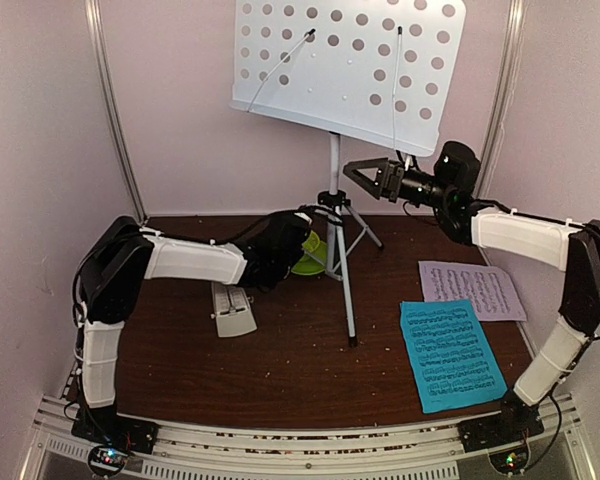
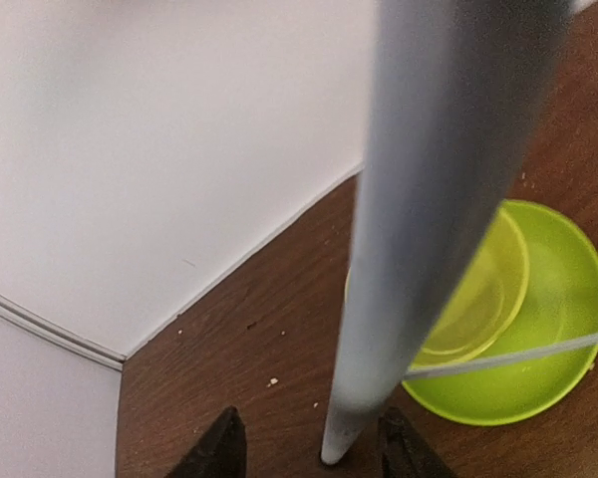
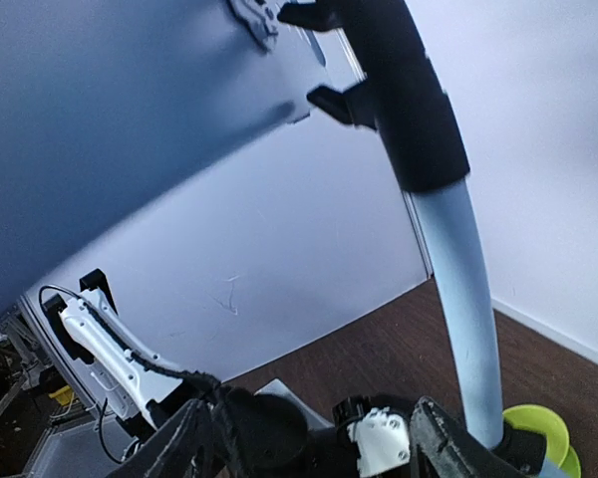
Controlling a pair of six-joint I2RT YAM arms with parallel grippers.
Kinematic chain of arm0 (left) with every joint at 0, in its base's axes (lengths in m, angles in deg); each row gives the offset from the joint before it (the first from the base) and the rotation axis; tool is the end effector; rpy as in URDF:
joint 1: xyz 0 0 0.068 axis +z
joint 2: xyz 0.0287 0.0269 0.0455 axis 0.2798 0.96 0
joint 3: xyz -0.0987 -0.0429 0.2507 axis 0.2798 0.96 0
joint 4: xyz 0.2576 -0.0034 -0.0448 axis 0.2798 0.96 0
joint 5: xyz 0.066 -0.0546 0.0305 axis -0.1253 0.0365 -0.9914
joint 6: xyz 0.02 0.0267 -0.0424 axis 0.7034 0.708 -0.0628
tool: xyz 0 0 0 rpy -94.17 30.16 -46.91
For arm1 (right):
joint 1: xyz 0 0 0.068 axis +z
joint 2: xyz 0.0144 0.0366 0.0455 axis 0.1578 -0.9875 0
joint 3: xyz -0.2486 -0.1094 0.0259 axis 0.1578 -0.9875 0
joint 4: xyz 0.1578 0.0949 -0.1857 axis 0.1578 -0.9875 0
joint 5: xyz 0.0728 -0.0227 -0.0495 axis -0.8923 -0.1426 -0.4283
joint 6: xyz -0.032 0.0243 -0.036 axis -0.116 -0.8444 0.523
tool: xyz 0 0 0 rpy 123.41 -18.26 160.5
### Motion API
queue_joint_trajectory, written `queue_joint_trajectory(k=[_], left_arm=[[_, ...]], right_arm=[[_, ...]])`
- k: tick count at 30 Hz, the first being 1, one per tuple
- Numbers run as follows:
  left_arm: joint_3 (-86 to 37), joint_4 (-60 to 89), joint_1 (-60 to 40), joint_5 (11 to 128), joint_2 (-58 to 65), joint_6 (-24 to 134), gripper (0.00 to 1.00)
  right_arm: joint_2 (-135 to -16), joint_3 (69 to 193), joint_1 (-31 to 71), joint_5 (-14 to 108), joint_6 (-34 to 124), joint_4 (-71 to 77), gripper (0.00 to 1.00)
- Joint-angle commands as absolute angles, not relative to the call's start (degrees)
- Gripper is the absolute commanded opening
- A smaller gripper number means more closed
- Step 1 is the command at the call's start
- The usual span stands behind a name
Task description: Set up the instrument practice props
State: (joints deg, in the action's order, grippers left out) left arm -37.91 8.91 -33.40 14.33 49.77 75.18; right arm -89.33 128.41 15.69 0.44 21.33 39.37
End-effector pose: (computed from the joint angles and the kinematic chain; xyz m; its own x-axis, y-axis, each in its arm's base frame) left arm 0.3295 -0.3478 0.1971 -0.2870 0.4997 -0.8173 0.1501 0.8661 0.4768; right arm 0.3371 0.1873 0.3627 -0.2990 0.1879 -0.9356 -0.9379 0.1229 0.3244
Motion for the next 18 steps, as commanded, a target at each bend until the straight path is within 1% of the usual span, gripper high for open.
queue_joint_trajectory(k=[1, 5, 10, 16, 18], left_arm=[[-38.06, 17.00, -31.83, 18.85, 45.58, 71.23, 0.54], [-36.10, 19.02, -31.83, 25.75, 42.59, 71.17, 0.62], [-34.00, 20.36, -31.78, 34.96, 38.15, 73.01, 0.68], [-30.88, 22.37, -28.23, 54.46, 31.88, 75.48, 0.76], [-30.74, 22.94, -26.54, 57.99, 30.65, 75.50, 0.78]], right_arm=[[-84.35, 121.55, 15.16, 2.89, 20.23, 41.86, 0.69], [-81.94, 115.95, 15.16, 4.44, 19.82, 42.48, 0.69], [-78.73, 108.68, 15.14, 7.08, 18.90, 44.49, 0.70], [-74.33, 102.90, 15.62, 11.51, 20.98, 40.65, 0.70], [-72.79, 101.59, 16.24, 13.34, 22.91, 37.81, 0.70]])
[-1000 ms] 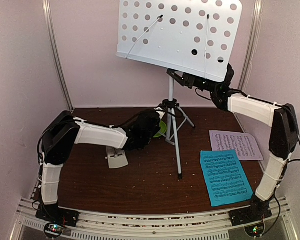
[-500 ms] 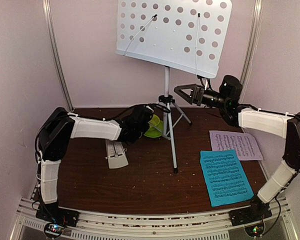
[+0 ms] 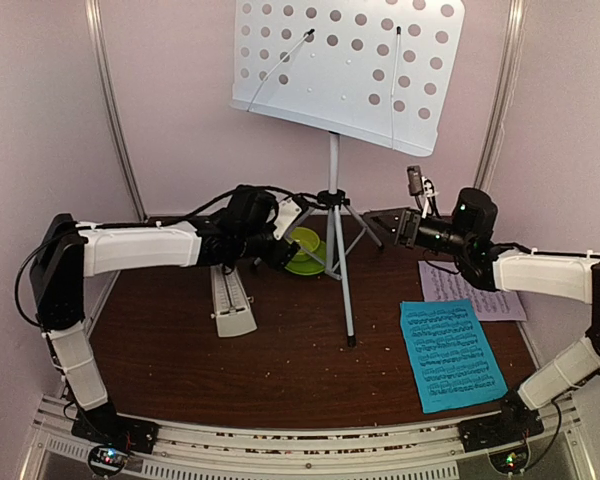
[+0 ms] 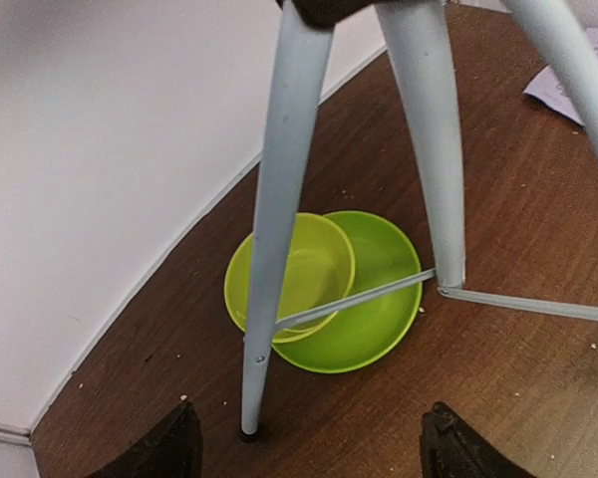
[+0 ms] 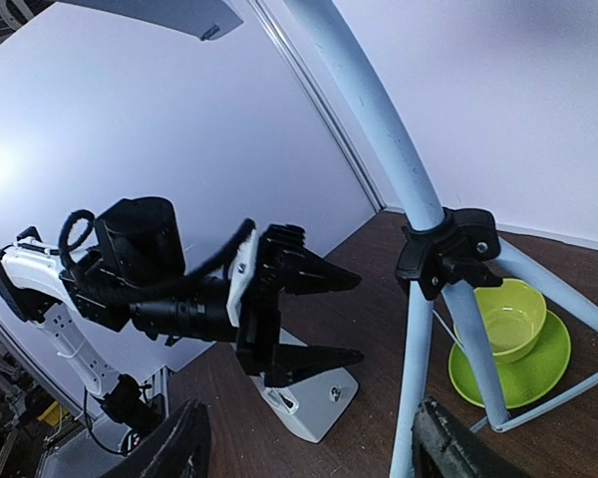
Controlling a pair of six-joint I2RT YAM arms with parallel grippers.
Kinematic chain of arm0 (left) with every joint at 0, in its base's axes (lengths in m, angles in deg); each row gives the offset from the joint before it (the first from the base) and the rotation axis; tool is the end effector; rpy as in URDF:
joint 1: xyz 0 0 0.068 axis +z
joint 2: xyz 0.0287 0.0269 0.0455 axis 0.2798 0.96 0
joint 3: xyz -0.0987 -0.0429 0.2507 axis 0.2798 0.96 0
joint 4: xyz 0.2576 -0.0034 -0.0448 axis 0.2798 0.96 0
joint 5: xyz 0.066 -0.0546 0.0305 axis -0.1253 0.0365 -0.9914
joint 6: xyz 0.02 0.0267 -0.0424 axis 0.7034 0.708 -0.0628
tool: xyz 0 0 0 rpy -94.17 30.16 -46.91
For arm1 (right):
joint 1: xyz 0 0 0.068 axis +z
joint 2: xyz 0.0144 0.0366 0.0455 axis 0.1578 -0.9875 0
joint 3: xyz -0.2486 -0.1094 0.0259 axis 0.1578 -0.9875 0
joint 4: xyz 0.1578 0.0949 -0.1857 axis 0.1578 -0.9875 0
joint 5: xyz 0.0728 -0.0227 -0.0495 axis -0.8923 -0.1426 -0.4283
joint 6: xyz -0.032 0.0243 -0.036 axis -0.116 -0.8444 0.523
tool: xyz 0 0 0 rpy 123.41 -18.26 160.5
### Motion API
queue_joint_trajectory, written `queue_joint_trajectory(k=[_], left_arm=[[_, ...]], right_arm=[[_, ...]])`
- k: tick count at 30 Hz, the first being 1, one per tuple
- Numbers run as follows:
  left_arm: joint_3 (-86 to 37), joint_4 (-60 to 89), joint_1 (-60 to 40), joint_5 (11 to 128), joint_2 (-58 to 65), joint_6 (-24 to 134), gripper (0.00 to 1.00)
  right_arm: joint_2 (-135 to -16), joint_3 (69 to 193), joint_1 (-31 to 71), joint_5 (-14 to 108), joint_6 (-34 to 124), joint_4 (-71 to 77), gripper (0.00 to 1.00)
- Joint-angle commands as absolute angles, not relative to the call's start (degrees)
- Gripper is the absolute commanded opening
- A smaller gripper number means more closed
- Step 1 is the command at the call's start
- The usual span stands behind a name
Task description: Set up the instrument practice props
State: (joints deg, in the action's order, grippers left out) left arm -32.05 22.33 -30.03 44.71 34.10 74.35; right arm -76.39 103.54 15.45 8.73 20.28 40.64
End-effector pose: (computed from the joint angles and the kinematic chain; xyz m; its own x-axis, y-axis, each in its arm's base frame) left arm 0.3047 -0.3041 0.2567 -0.2883 0.4944 -0.8200 0.5716 0.7759 0.2668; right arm 0.2793 0.1556 0.2931 -0.4485 0.1943 -0.8724 -0.8291 0.2741 0.4873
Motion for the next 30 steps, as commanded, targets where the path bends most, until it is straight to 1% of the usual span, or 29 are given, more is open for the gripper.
queue_joint_trajectory(k=[1, 5, 7, 10, 14, 17, 21, 24, 28, 30], left_arm=[[-31.23, 23.65, -25.77, 60.02, 30.37, 75.68, 0.80], [-34.93, 25.87, -22.68, 69.34, 31.43, 77.44, 0.83], [-38.20, 27.84, -20.79, 75.85, 33.43, 77.90, 0.84], [-45.31, 32.83, -19.01, 82.89, 39.15, 78.73, 0.89], [-52.05, 36.13, -18.83, 84.41, 44.81, 80.56, 0.89], [-55.89, 37.39, -18.86, 85.60, 47.95, 80.69, 0.87], [-57.15, 38.27, -18.85, 88.63, 48.80, 80.14, 0.80], [-54.57, 36.88, -18.96, 89.60, 47.48, 78.41, 0.76], [-47.23, 31.96, -19.86, 90.65, 43.53, 76.33, 0.72], [-45.62, 31.61, -20.74, 90.59, 42.51, 76.37, 0.70]], right_arm=[[-72.22, 101.15, 16.62, 14.10, 23.94, 36.27, 0.70], [-70.39, 99.89, 18.03, 17.49, 27.06, 30.44, 0.70], [-69.65, 99.22, 18.70, 19.06, 27.46, 28.86, 0.70], [-68.53, 98.42, 19.57, 21.12, 28.02, 26.81, 0.71], [-66.74, 97.50, 20.51, 23.85, 29.08, 23.63, 0.70], [-65.68, 96.71, 20.86, 25.08, 29.32, 22.24, 0.70], [-64.51, 95.79, 20.97, 26.59, 29.40, 21.24, 0.70], [-64.22, 95.35, 20.98, 26.95, 29.40, 21.31, 0.70], [-64.71, 95.31, 20.98, 26.98, 29.15, 21.78, 0.70], [-65.19, 95.39, 20.97, 27.00, 28.92, 22.18, 0.71]])
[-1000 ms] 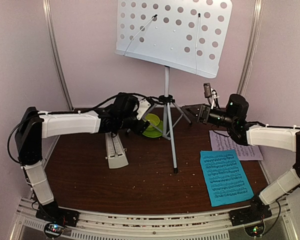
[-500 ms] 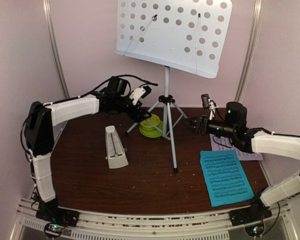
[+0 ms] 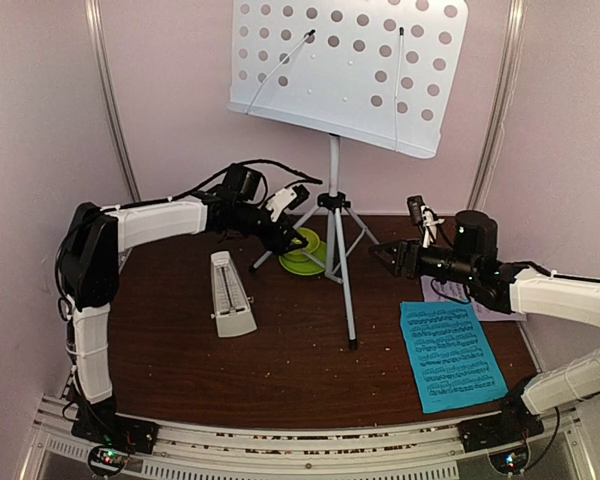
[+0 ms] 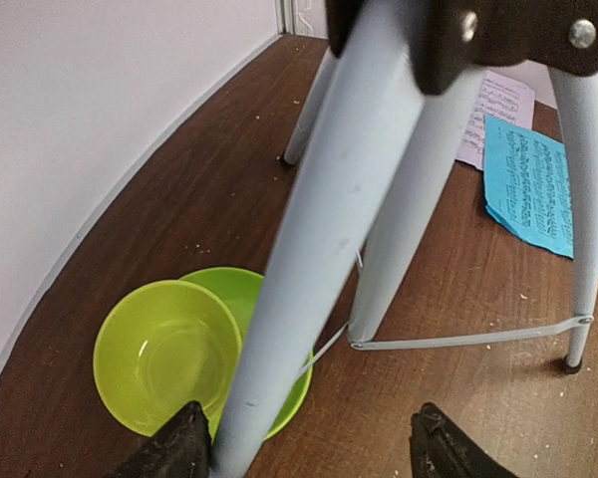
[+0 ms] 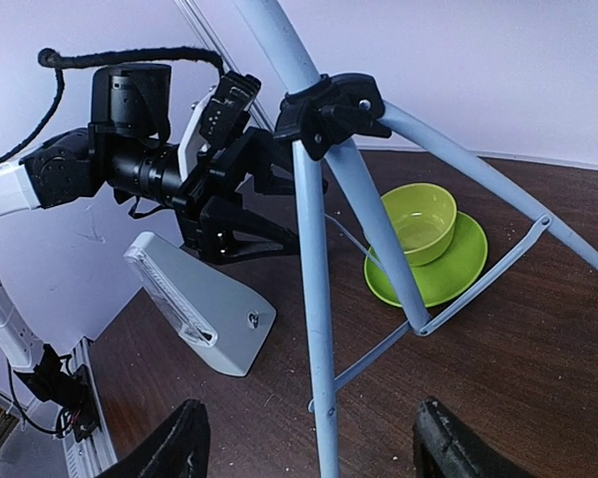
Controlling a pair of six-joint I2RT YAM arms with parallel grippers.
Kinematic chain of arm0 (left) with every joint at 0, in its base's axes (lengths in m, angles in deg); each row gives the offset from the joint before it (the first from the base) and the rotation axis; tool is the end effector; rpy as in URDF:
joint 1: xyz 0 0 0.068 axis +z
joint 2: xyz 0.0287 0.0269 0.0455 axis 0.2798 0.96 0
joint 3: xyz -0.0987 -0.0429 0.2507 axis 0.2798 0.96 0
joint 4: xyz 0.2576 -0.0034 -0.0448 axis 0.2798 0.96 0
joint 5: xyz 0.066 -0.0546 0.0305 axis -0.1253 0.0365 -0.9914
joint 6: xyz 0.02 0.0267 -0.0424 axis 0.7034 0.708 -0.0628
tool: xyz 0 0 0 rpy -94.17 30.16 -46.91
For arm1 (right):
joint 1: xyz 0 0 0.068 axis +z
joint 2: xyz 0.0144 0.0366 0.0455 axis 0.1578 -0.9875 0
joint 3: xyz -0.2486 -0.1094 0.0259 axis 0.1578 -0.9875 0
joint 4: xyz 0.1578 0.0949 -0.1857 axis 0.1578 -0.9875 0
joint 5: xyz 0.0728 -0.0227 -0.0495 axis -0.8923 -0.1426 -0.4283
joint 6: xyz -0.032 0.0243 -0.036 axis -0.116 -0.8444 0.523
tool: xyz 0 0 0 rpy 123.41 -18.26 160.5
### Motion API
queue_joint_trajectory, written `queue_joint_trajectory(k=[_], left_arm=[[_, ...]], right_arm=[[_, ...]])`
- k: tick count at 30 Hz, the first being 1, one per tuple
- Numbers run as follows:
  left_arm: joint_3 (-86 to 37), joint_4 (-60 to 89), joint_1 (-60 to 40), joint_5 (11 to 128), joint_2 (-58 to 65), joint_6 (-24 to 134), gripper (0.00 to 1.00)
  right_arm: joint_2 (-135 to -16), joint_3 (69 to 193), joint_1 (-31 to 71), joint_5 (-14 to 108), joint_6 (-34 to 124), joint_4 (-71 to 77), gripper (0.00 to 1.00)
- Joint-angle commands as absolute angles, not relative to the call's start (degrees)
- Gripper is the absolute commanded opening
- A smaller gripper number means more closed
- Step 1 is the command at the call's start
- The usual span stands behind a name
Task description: Set up the instrument practice props
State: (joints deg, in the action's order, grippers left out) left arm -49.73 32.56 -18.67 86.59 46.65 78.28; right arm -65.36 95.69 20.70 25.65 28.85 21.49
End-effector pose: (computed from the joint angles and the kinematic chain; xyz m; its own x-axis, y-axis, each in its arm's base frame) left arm 0.3853 -0.2877 0.2505 -0.3177 0.4495 -0.8349 0.8825 0.4622 -0.0870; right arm 0.2325 0.1529 0.2658 -0.5059 0.1023 -0.8565 -0.7033 0.5260 0.4782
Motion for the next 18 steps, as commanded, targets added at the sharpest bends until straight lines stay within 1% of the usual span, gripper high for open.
queue_joint_trajectory(k=[1, 14, 18], left_arm=[[-44.99, 31.68, -21.05, 90.73, 42.25, 76.27, 0.69], [-38.21, 32.21, -25.07, 91.35, 37.80, 77.36, 0.51], [-38.96, 32.42, -25.23, 88.56, 38.60, 77.84, 0.50]], right_arm=[[-65.48, 95.52, 20.98, 27.07, 28.88, 22.32, 0.71], [-66.06, 95.91, 21.25, 26.96, 29.67, 20.01, 0.70], [-66.30, 96.09, 22.34, 28.22, 30.42, 18.78, 0.70]])
